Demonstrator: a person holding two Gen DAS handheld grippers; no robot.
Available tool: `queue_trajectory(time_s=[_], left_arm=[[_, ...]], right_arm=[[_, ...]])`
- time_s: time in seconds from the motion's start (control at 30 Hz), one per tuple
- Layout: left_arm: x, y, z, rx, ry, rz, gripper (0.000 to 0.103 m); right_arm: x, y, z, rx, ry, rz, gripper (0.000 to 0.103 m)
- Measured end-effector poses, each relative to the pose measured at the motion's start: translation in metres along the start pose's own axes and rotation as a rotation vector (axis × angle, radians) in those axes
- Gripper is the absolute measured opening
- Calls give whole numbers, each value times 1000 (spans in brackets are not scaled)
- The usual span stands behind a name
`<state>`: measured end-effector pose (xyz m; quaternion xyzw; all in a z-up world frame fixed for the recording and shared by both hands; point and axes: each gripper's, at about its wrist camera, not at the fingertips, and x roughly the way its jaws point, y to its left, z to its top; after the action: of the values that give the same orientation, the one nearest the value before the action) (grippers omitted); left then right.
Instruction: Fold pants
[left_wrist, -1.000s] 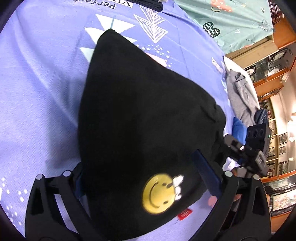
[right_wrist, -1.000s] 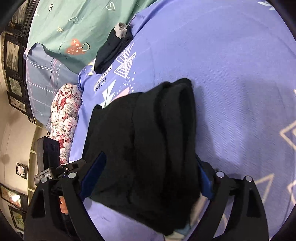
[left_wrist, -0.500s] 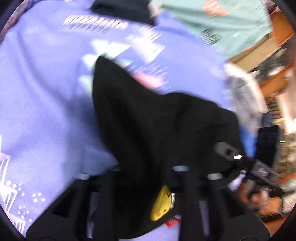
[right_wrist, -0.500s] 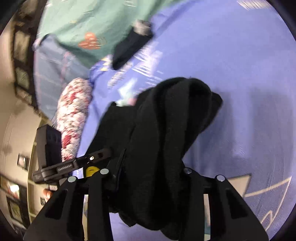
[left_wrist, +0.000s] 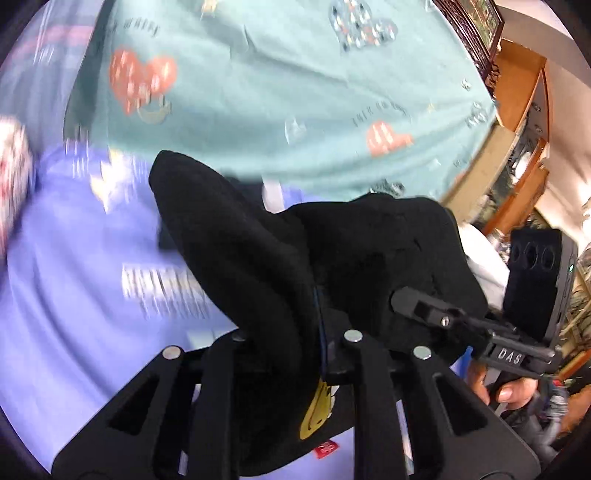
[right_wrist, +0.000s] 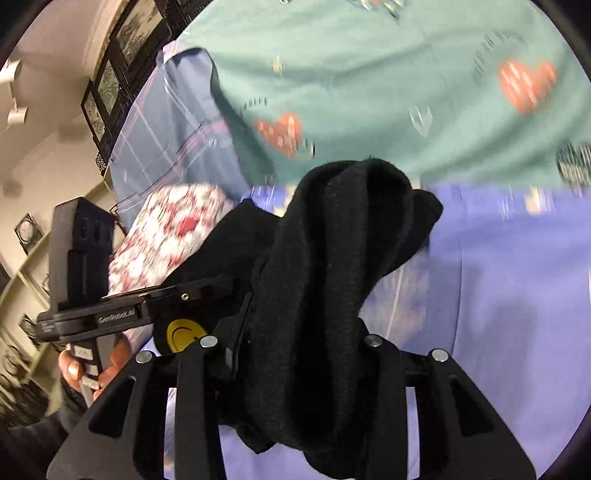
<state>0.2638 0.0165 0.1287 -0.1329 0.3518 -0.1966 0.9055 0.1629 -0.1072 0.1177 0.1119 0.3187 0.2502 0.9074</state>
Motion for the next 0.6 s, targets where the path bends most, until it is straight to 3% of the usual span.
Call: queue_trajectory(time_s=[0.13,0.23,0.33,0.37,0.4,0.43,0.47,0.5,0.6], left_arm=[[55,35,62,-9,-54,87,17],[116,72,84,0,-24,203,19],[172,110,79,-11,46,318,19],[190,123,74,-20,60,365,33],[195,130,70,-31,50,373,51],[198,137,66,-50,23,386,63],[199,144,61,-70,0,424,89],[200,150,58,-83,-1,430,95],[197,167,59,-186,49,344,95]], right_arm=[[73,-36,73,-47,-49,-77,39],[124,-68,92,-87,-31,-161,38],[186,-116,88,-59,26,-280,38],[200,-126,84,-61,39,-336,40],[210,-136,81,-61,49,-382,49],[220,-147,76,-51,55,-429,73],[224,-153,74,-40,63,-484,87],[228,-161,72,-24,72,-530,100],[230,-178,74,61,110,-498,100]])
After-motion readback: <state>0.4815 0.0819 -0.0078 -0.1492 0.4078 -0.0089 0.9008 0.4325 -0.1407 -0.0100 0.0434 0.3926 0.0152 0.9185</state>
